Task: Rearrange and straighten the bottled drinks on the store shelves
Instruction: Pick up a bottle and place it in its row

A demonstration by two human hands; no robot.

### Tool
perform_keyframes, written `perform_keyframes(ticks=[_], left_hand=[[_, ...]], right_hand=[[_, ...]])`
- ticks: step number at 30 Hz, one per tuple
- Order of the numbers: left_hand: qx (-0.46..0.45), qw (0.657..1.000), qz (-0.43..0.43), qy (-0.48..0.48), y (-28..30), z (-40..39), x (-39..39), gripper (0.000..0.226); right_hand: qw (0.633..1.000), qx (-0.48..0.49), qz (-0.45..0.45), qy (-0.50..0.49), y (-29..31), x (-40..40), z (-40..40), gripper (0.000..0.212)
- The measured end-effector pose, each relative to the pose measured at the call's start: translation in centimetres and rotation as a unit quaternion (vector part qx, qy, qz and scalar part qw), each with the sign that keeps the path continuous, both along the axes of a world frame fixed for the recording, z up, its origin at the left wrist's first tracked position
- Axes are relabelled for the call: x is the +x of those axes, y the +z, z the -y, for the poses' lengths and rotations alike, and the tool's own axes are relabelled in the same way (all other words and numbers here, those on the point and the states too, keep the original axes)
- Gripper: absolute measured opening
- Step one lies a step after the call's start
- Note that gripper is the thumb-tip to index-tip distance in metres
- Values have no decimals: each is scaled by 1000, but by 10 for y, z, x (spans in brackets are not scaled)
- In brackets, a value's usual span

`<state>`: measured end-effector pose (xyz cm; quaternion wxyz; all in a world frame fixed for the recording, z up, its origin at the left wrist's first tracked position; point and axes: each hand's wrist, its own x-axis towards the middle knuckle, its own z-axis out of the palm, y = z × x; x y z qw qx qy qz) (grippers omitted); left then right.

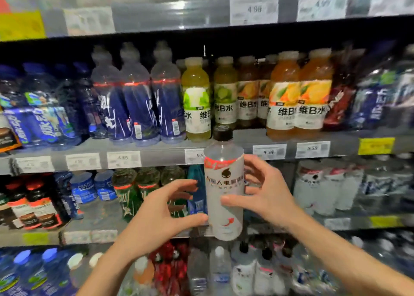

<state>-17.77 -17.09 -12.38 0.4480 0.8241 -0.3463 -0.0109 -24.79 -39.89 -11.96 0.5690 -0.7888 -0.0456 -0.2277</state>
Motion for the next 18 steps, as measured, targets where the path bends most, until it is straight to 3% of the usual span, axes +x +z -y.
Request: perform_keyframes(ticks=[4, 13, 18], left_hand=[[36, 998, 52, -6, 15, 25, 6, 58], [140, 981, 138, -9, 44, 60, 18, 58], [204, 961, 187, -18, 58, 86, 14, 56]], right_hand=[[999, 19, 26, -12, 31, -6, 31, 69], [992, 1, 83, -90, 76, -2, 87, 86], [991, 1, 90, -102, 84, -8, 112, 81]])
